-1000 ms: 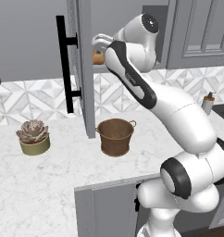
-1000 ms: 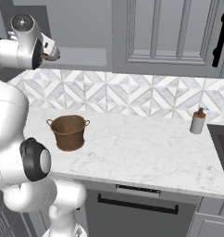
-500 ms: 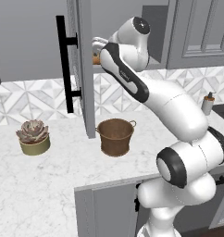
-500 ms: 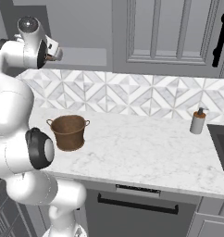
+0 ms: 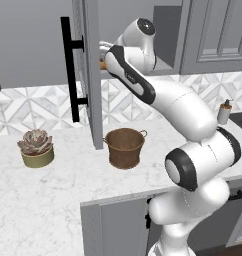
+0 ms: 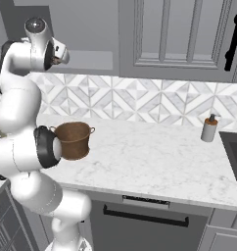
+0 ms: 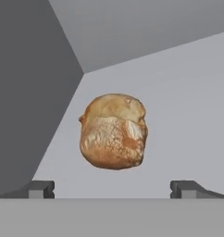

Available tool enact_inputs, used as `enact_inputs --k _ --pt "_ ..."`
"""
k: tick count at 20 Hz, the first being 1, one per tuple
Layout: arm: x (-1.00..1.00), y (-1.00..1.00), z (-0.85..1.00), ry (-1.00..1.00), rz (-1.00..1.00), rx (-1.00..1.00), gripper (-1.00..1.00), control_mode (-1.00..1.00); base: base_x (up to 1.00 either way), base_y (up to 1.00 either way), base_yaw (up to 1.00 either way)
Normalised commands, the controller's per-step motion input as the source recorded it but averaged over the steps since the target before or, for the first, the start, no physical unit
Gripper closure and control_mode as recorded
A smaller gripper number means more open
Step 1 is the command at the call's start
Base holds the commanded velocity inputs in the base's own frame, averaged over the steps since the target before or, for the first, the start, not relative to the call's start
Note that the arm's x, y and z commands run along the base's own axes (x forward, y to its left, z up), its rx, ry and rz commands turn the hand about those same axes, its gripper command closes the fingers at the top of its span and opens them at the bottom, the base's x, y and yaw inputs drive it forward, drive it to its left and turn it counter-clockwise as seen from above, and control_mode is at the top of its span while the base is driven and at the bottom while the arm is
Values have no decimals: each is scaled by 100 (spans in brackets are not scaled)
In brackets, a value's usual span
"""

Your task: Open the cabinet, pick up the bread from the cabinet and place it in the basket. Then move the basket to the dining counter.

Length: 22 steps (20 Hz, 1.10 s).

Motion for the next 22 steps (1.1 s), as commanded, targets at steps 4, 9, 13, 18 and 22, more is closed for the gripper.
enact_inputs --k 4,9,13,18,22 --pt "36 19 -3 0 0 -1 -100 -100 0 0 0" --pt "40 7 0 1 0 0 -100 -100 0 0 0" --pt "32 0 -8 3 0 -3 -100 -100 0 0 0" --pt "23 12 -20 0 0 -9 -100 -100 0 0 0" --pt "18 8 -28 0 0 -9 -100 -100 0 0 0"
